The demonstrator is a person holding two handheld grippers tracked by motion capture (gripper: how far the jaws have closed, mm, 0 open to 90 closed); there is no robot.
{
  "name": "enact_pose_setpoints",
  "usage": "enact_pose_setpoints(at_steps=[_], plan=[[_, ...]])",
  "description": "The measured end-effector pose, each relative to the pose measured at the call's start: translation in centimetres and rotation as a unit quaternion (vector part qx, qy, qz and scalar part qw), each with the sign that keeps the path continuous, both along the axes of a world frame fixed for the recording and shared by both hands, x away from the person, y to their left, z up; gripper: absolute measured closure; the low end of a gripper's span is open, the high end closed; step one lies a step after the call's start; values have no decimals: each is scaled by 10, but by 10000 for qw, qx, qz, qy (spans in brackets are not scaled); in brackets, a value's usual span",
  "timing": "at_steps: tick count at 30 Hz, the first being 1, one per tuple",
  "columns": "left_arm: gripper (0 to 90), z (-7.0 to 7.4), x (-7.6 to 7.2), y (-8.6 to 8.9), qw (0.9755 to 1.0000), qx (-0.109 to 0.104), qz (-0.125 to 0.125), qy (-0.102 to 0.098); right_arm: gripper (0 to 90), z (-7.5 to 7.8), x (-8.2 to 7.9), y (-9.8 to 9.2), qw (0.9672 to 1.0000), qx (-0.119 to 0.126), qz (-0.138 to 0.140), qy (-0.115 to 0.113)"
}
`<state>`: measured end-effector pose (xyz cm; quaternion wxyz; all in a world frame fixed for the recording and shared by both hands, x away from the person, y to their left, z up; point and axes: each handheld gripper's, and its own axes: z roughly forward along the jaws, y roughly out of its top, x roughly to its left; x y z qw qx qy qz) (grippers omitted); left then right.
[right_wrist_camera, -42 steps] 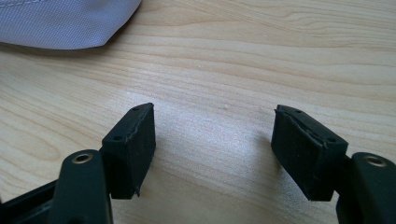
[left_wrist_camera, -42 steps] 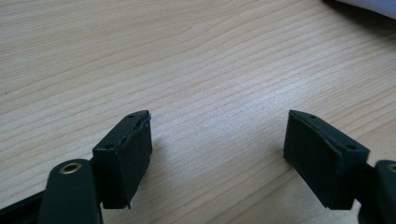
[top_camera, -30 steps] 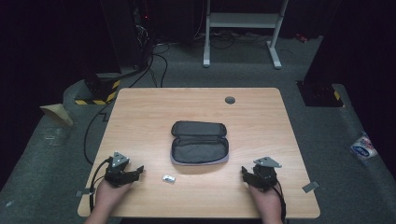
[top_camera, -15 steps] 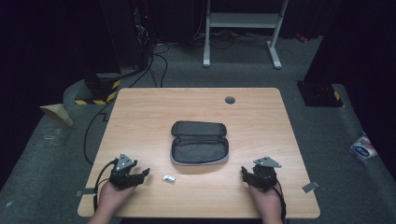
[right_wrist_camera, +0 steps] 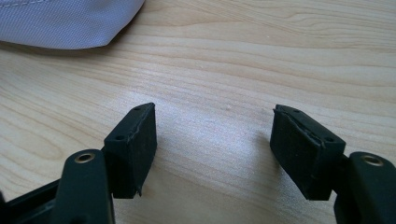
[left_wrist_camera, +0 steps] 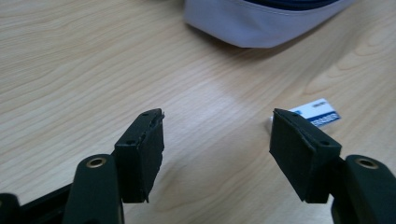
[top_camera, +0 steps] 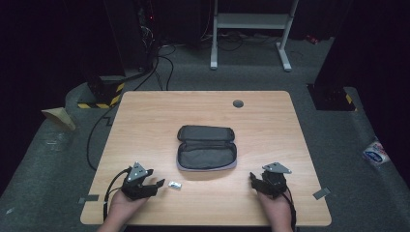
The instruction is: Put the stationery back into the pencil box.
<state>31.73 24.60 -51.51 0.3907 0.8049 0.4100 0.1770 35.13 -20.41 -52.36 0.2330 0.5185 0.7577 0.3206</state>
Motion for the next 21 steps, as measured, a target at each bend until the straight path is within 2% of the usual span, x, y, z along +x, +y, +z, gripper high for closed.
enact_pose_setpoints(at_steps=[7, 10, 20, 21], plan=[[334, -1, -4, -15, 9998, 44, -205, -1, 313, 0, 0, 0, 10000, 2, -1, 2], [335, -2, -5, -21, 9996, 124, -269, -25, 313, 0, 0, 0, 10000, 3, -1, 2], [394, -5, -3, -36, 9986, 255, -466, -26, 313, 0, 0, 0, 10000, 10, 2, 7], [401, -6, -3, -38, 9987, 218, -462, -14, 313, 0, 0, 0, 10000, 11, 4, 8]])
